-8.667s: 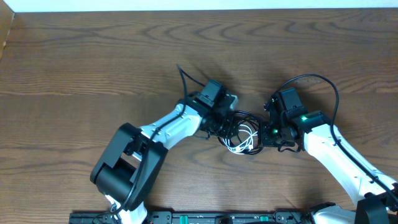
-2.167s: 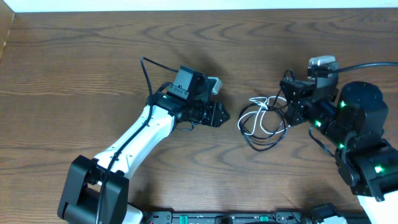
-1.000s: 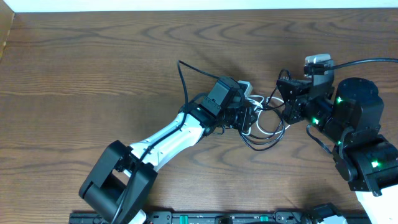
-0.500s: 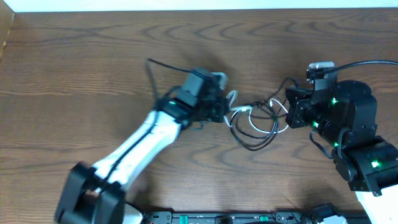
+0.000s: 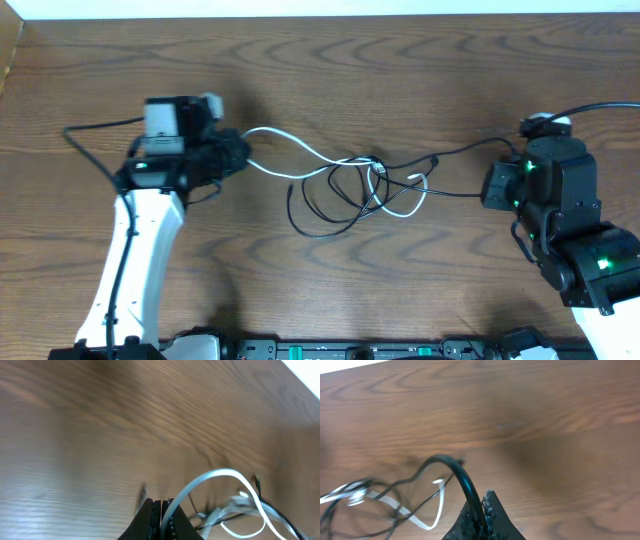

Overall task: Untangle cables
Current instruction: 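Pull the left gripper left and right gripper right, stretching cables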

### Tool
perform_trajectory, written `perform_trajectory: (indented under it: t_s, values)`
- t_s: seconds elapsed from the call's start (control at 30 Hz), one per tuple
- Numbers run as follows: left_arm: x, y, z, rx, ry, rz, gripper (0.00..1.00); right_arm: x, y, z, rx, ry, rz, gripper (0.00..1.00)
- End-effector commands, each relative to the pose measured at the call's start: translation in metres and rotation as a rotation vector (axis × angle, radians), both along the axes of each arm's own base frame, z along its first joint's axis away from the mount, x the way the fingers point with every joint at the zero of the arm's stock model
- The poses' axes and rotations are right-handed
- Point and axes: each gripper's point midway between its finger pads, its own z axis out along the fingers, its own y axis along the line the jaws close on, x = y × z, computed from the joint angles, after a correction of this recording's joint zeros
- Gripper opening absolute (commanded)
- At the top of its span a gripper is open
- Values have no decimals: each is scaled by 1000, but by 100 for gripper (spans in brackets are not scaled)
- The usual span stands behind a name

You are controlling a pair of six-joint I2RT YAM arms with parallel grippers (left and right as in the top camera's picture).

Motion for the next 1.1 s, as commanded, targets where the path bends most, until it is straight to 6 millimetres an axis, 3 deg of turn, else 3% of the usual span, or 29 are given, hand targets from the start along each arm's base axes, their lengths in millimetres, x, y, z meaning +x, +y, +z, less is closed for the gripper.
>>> perform_trajectory:
  t_s: [0.0,0.07,0.27,0.53,0.8,0.93,1.07]
  values:
    - [-3,38,-2,13,17,102,8,-7,-51,7,-90,-22,-258,1]
    - [-5,58,-3,11,28,159,8,-11,-69,5,-106,-8,-326,1]
    - [-6,84,-3,10,29,235,8,-19,-106,4,-109,7,-463,1]
    - [-11,104,-5,7,40,296,8,-32,-145,0,-112,31,-615,1]
    - [-15,119,-6,4,49,344,8,-40,-188,-18,-135,118,-756,1]
    - [-16,119,-5,-11,49,345,8,-42,-210,-40,-92,197,-819,1]
    - [-13,92,5,-130,23,254,8,-20,-200,-59,30,225,-703,1]
